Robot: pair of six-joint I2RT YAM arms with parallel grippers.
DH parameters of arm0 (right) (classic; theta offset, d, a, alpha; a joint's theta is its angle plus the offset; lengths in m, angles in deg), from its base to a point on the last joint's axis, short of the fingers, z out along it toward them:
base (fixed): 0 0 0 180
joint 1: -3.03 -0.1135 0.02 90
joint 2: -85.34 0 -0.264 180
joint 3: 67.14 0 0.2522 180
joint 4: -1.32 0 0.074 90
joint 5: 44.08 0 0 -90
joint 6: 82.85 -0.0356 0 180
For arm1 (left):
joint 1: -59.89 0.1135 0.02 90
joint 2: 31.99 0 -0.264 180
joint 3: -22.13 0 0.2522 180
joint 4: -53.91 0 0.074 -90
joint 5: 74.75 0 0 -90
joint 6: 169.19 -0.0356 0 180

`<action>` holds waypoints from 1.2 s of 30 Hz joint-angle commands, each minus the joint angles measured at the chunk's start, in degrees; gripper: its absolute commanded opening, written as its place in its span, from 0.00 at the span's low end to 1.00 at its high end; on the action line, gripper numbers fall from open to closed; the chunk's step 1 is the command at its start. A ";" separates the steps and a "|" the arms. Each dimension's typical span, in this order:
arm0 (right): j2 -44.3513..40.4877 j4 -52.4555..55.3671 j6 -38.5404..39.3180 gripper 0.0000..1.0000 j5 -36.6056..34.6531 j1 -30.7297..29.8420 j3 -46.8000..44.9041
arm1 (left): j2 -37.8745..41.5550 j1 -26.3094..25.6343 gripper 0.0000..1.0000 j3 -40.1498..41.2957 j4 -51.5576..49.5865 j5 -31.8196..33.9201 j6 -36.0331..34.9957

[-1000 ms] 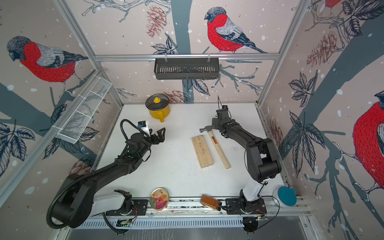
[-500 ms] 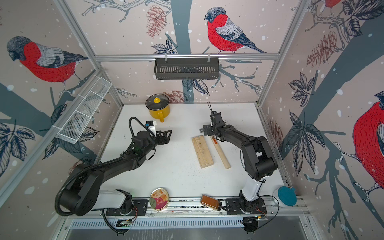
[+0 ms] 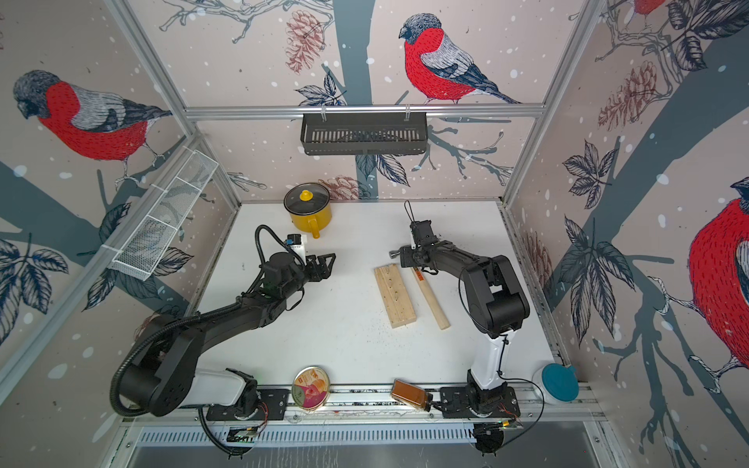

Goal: Use a claw hammer to pull out a nail
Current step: Pick up the hammer at the center of the board.

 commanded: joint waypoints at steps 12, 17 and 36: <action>5.23 1.64 1.63 0.63 0.85 0.91 4.45 | -1.18 0.02 0.82 -1.27 -0.99 -0.40 0.68; 6.68 2.42 2.22 0.60 1.03 1.12 6.12 | -1.36 0.02 0.81 -1.46 -1.48 -0.14 0.59; 8.65 4.51 5.06 0.50 -1.35 -0.70 7.74 | -2.63 -0.03 0.80 -2.56 -2.85 0.38 0.44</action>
